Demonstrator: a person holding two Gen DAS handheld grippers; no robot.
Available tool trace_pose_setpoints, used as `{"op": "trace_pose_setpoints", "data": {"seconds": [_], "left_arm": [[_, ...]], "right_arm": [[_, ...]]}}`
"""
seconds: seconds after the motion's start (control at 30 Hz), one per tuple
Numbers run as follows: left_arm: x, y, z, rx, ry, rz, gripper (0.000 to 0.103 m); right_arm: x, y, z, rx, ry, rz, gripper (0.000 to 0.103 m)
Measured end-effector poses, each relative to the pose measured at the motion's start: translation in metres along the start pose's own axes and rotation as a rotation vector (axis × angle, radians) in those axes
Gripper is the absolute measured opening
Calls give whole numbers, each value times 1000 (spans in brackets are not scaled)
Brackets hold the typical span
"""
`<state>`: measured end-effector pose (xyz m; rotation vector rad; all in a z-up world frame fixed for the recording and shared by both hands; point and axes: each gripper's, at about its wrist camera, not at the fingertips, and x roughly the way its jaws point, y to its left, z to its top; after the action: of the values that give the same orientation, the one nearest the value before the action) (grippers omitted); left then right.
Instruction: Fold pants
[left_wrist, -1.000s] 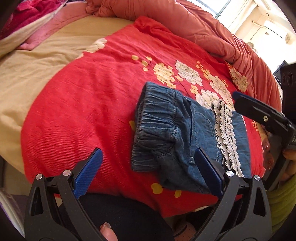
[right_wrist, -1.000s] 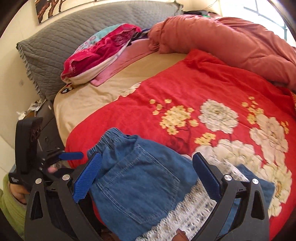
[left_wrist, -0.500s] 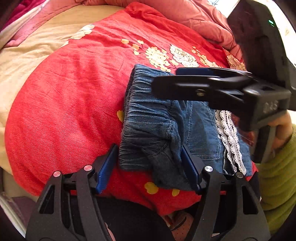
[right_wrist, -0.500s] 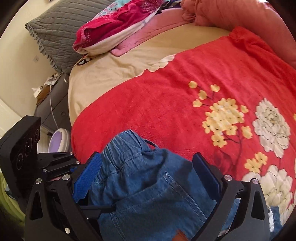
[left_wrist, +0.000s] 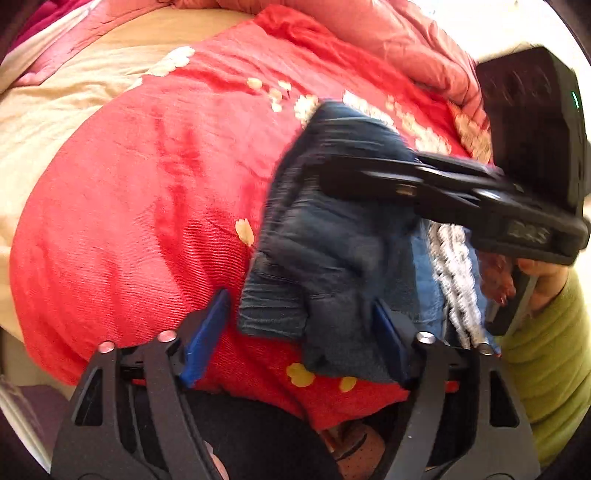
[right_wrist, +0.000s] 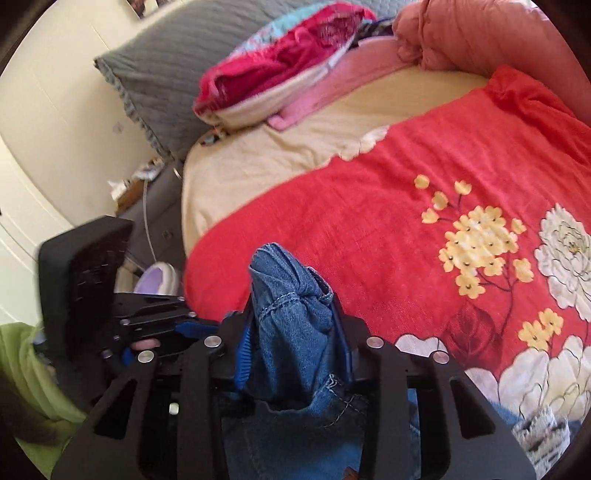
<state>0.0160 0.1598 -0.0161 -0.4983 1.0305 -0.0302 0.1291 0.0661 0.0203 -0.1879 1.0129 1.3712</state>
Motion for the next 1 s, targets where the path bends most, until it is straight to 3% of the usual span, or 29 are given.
{"op": "trace_pose_setpoints", "data": {"seconds": [0.1, 0.17, 0.23, 0.3, 0.33, 0.63, 0.87, 1.0], "left_arm": [[-2, -1, -3, -46, -23, -61, 81], [-2, -8, -7, -54, -47, -79, 81], [-4, -17, -9, -54, -74, -143, 81], [-4, -32, -10, -46, -78, -202, 62], [-5, -43, -10, -32, -79, -224, 59], [-8, -129, -12, 106, -102, -249, 57], [13, -149, -20, 141, -86, -242, 57], [23, -155, -24, 147, -68, -257, 58]], "right_arm": [[-27, 2, -5, 6, -71, 22, 34], [-40, 3, -8, 5, -100, 31, 34], [-55, 3, -12, 1, -131, 28, 34], [-70, 0, -16, 7, -162, 31, 34], [-77, -1, -19, 9, -177, 25, 34], [-136, -24, -53, 49, -289, -1, 35], [-162, -46, -86, 101, -346, -28, 40], [-173, -60, -110, 168, -383, -31, 65]]}}
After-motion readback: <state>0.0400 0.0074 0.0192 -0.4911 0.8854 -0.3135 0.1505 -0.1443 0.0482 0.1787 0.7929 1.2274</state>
